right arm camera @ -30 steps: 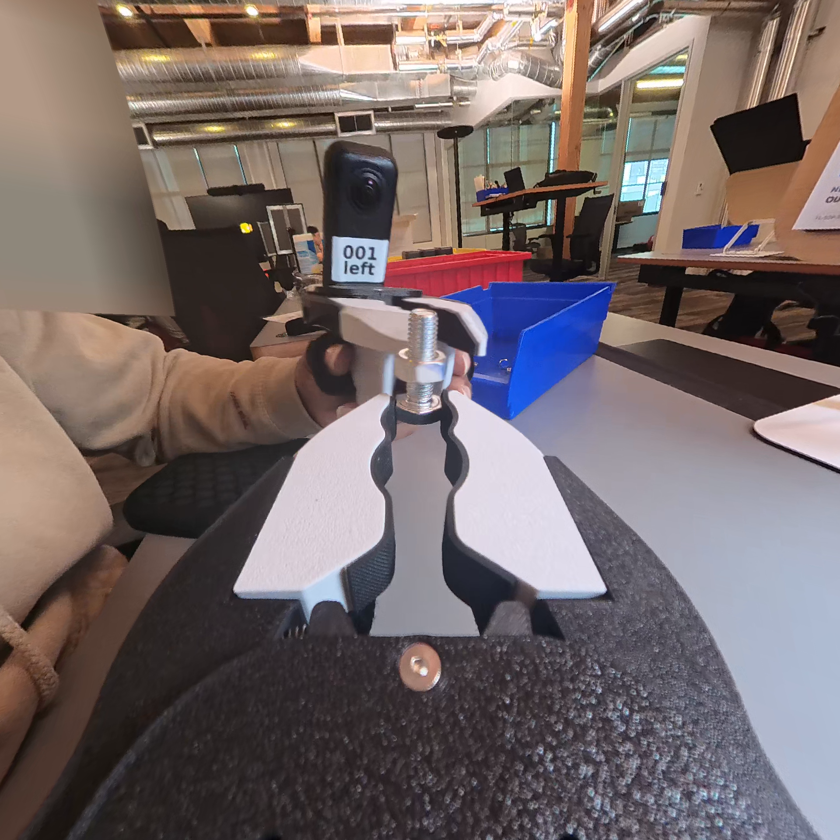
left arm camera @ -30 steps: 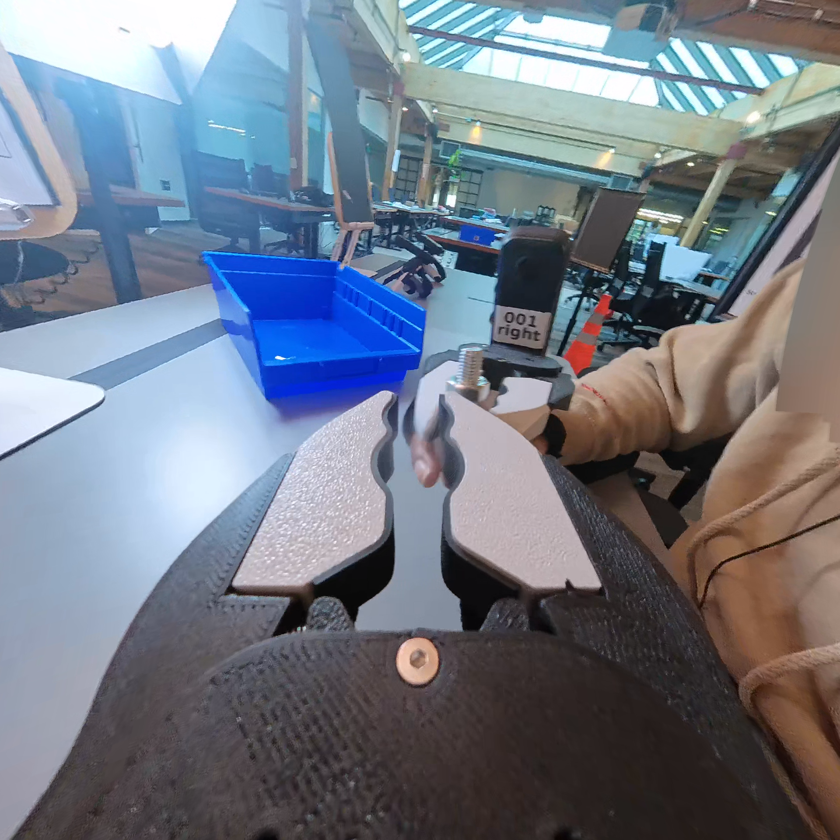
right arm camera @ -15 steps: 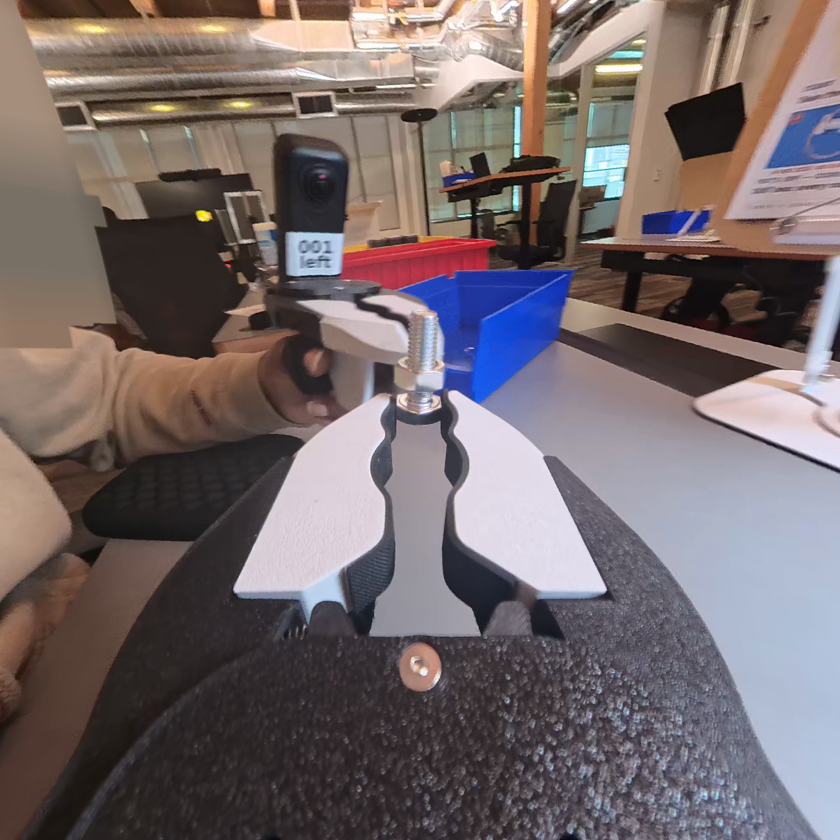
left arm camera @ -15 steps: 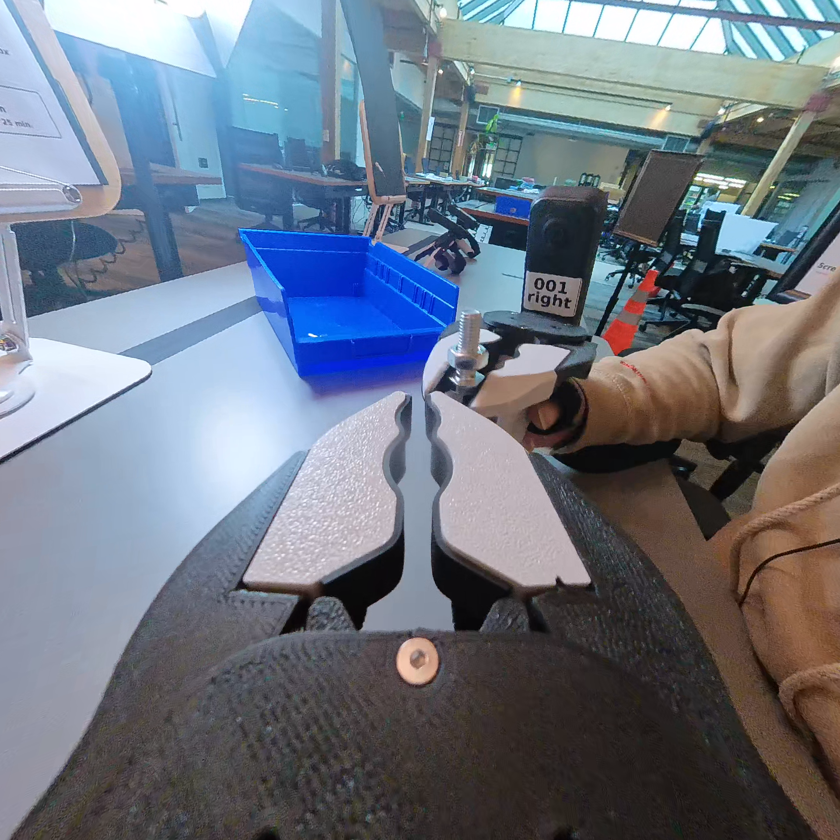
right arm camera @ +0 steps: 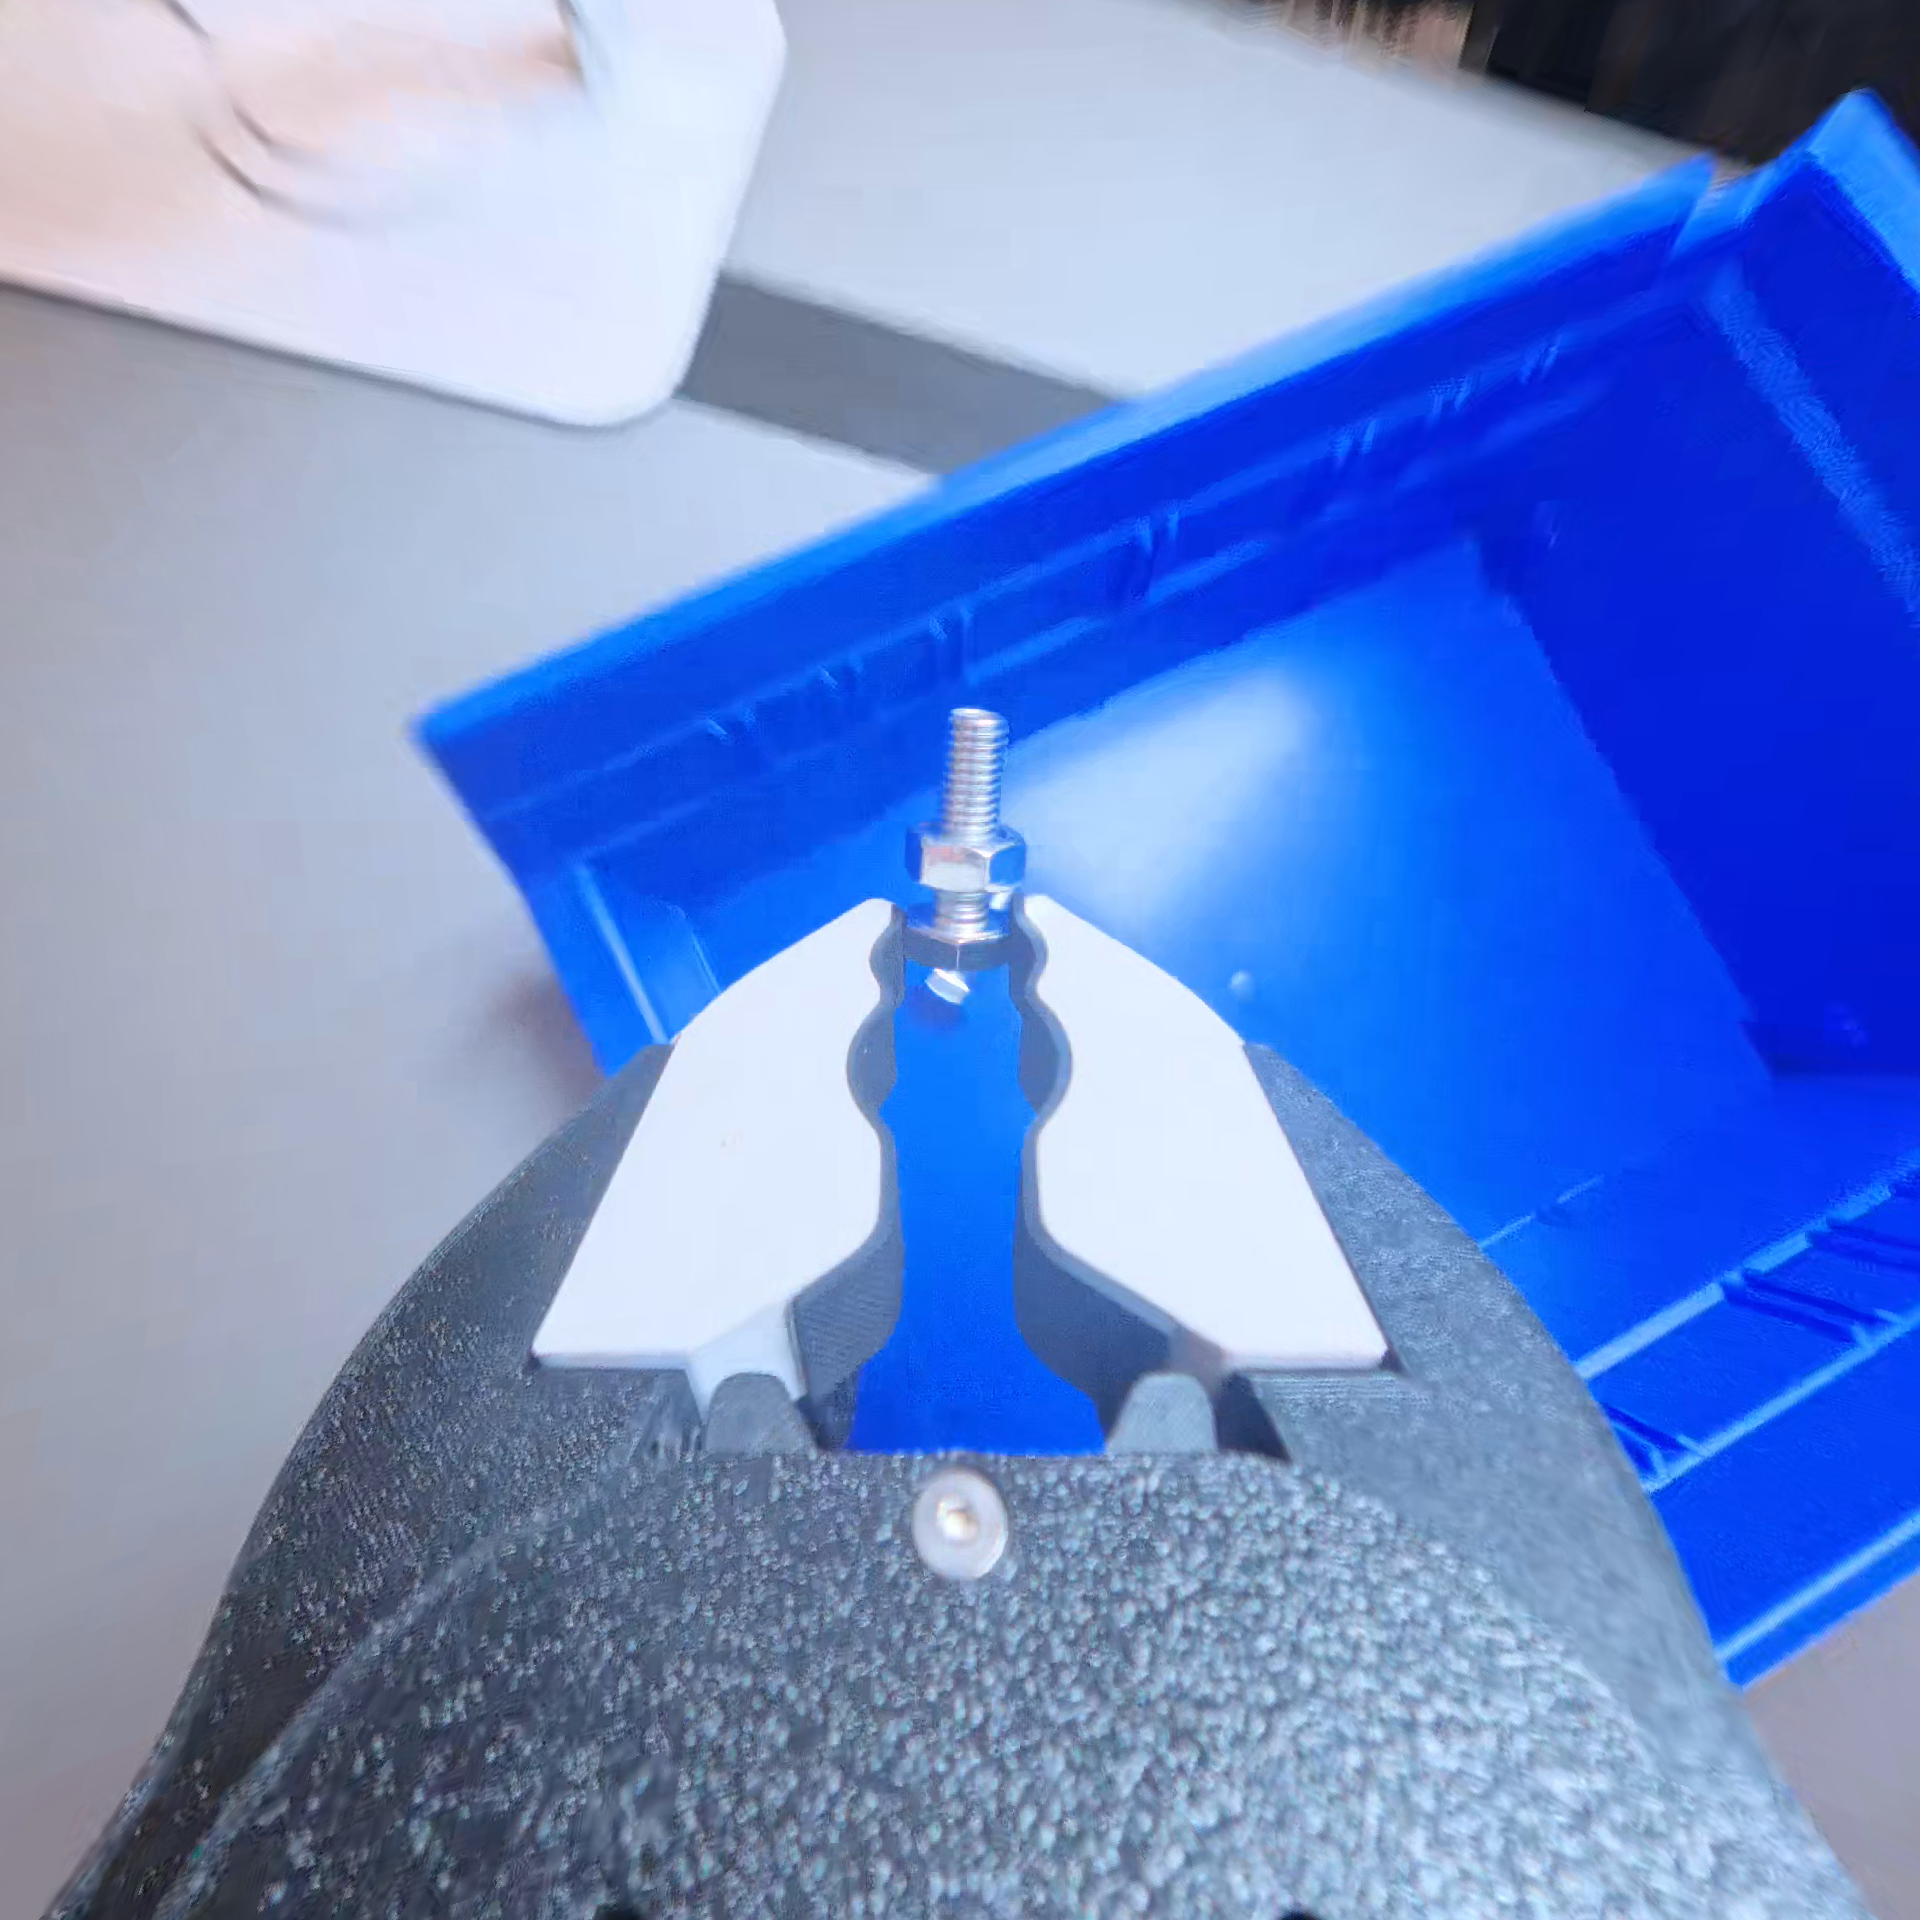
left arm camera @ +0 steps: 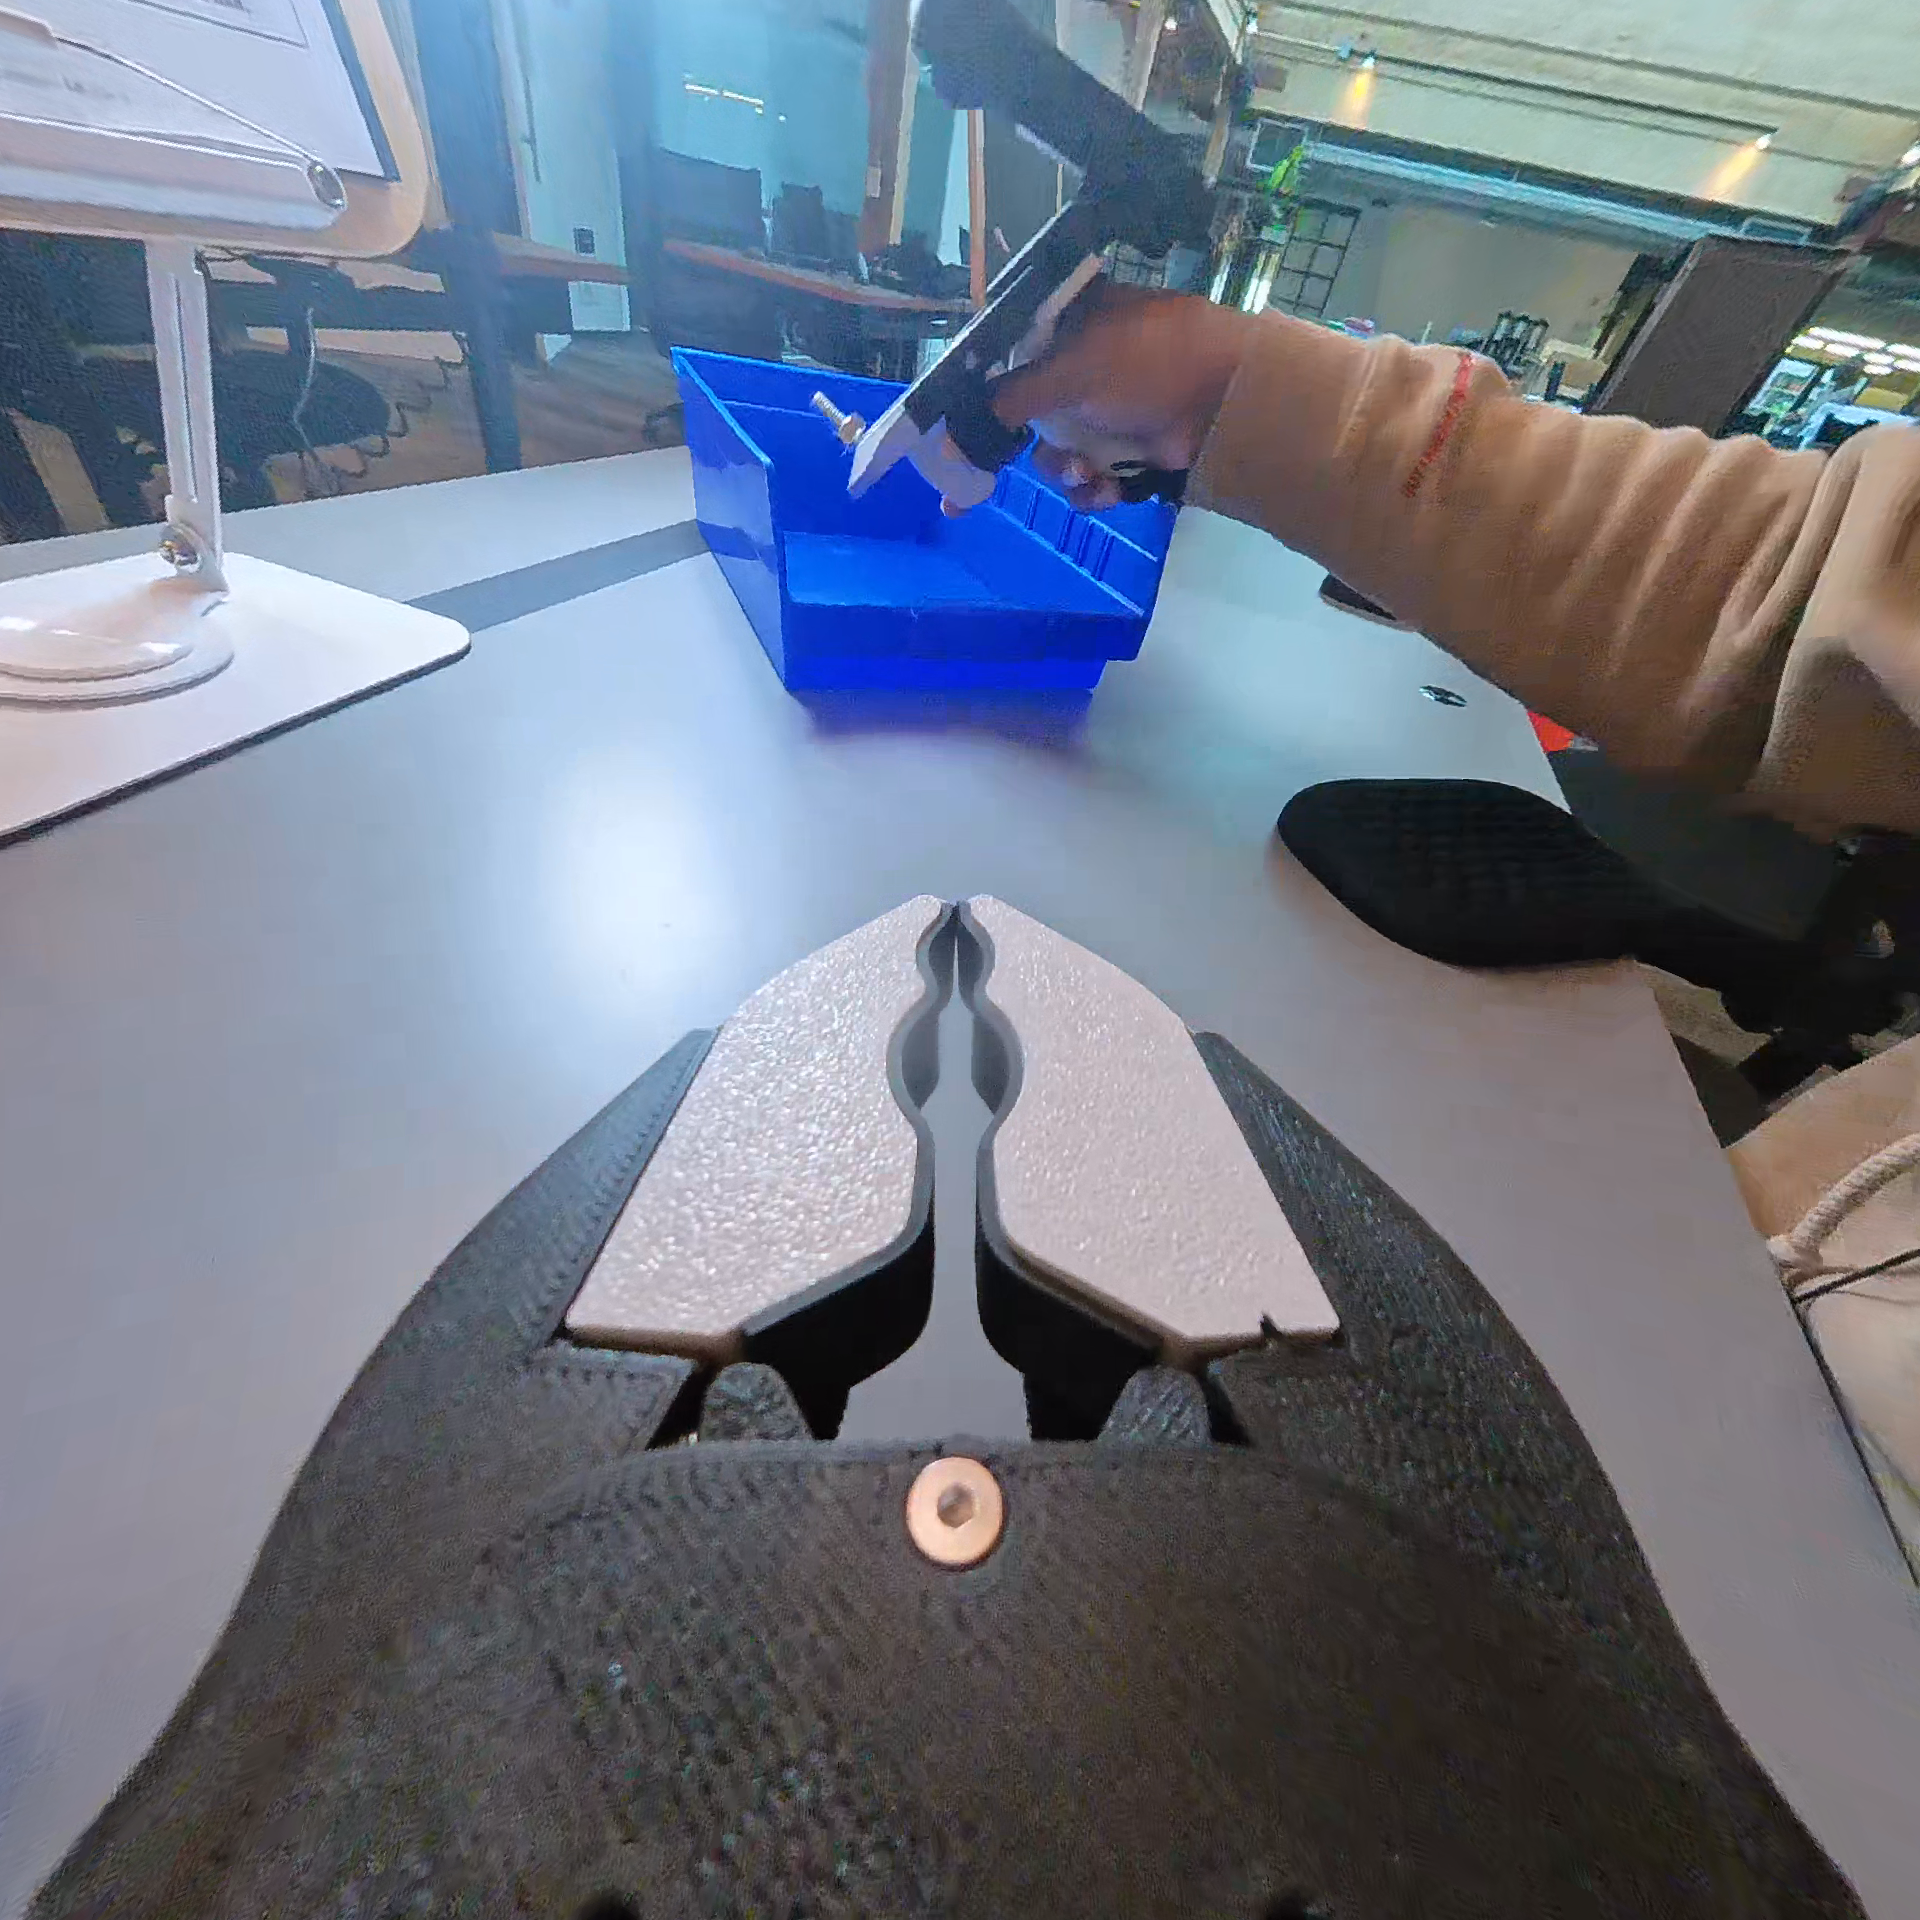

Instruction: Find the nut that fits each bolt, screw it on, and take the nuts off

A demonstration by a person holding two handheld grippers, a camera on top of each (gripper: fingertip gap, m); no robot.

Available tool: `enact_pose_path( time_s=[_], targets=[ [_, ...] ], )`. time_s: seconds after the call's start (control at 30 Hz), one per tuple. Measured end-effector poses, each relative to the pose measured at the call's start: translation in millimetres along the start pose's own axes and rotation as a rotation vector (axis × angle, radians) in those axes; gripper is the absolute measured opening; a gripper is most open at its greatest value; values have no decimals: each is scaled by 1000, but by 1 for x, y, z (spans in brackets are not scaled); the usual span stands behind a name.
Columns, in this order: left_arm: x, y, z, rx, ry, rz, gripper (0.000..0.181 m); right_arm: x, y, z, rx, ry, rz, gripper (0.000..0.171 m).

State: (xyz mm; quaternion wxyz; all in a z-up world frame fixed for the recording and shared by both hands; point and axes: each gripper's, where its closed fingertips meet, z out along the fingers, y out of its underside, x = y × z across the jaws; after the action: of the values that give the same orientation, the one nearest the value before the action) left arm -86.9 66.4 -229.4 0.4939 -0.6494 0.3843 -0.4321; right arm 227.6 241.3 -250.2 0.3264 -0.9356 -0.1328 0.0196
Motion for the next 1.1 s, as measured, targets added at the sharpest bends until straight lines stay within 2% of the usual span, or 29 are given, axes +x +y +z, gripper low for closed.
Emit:
enact_pose_path(
  time_s=[0.13, 0.33, 0.5, 0.6, 0.73, 0.8, 0.9, 1.0, 1.1],
  targets=[
    [5, 4, 2, -29, -7, 58, 0, 26, 27, 34, -248, 75, 54, 19],
    [4, 7, 3, -48, -16, 75, 0, 31, 50, 46, -416, 52, 140, 19],
    [5, 9, 4, -60, -15, 85, 0, 28, 58, 49, -437, 48, 143, 19],
    [4, 10, 4, -66, -21, 88, 0, 23, 56, 46, -409, 20, 151, 26],
    [-3, 4, 0, -41, -57, 100, 0, 22, 30, 27, -237, 37, 91, 30],
    [-14, -8, -9, -5, -114, 114, 0, 8, 0, 8, -34, 2, 35, 28],
    [-36, -38, -35, 69, -196, 113, 0, -45, -34, -34, 296, -147, -72, 28],
    [-76, -67, -77, 114, -366, 128, 1, -105, -33, -65, 492, -269, -187, 25],
    [-122, -84, -126, 53, -568, 127, 1, -159, -12, -74, 576, -373, -286, 10]
  ],
)
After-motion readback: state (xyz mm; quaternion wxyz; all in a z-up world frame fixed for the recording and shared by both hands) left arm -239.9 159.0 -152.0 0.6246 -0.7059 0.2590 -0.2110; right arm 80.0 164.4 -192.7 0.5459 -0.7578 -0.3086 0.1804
